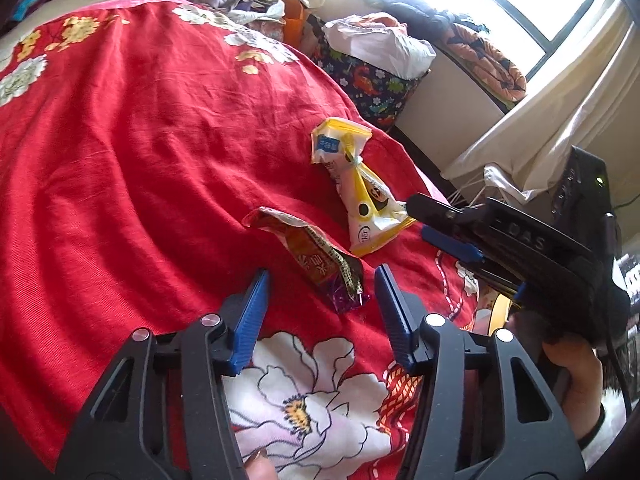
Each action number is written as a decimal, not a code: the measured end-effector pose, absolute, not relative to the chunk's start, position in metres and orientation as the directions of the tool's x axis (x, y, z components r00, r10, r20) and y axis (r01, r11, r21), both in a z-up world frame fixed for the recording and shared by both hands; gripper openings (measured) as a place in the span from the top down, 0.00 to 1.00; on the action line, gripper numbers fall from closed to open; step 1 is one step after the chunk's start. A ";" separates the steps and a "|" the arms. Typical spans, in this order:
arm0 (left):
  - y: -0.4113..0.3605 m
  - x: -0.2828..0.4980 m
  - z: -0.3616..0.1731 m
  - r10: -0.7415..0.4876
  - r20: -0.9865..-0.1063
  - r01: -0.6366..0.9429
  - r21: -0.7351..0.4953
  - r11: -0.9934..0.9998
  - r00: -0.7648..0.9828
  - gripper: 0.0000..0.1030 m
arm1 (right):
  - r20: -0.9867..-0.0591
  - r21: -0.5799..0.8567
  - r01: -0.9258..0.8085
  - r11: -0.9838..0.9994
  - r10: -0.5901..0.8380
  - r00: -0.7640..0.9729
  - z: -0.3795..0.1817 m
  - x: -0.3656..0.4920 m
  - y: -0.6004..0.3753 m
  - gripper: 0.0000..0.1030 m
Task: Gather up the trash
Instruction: 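Grasp the brown-gold wrapper with the left tool while the right tool grasps the yellow-white wrapper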
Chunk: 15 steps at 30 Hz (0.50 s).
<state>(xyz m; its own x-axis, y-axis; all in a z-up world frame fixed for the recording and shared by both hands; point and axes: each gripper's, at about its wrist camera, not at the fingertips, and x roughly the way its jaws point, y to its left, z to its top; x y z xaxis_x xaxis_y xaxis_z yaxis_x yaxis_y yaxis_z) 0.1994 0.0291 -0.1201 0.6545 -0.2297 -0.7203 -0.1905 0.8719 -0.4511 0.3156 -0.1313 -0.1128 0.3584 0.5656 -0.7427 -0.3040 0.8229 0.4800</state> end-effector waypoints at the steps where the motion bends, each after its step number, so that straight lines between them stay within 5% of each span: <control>1: 0.029 0.201 -0.121 -0.233 -0.720 -0.193 -0.456 0.869 0.653 0.56 | -0.744 0.485 -0.299 0.822 0.567 0.352 -0.115 0.318 -0.130 0.59; 9: 0.027 0.209 -0.130 -0.252 -0.726 -0.198 -0.472 0.859 0.639 0.60 | -0.734 0.525 -0.299 0.796 0.602 0.315 -0.125 0.326 -0.126 0.87; 15: 0.027 0.211 -0.134 -0.261 -0.726 -0.209 -0.488 0.847 0.637 0.71 | -0.712 0.492 -0.336 0.803 0.593 0.377 -0.105 0.309 -0.129 0.93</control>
<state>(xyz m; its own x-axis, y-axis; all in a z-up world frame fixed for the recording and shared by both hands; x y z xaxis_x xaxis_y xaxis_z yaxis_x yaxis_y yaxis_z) 0.2108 0.0273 -0.1345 0.6369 -0.2606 -0.7256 -0.2091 0.8475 -0.4879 0.3086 -0.1290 -0.1049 0.3767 0.5930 -0.7117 -0.3356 0.8034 0.4918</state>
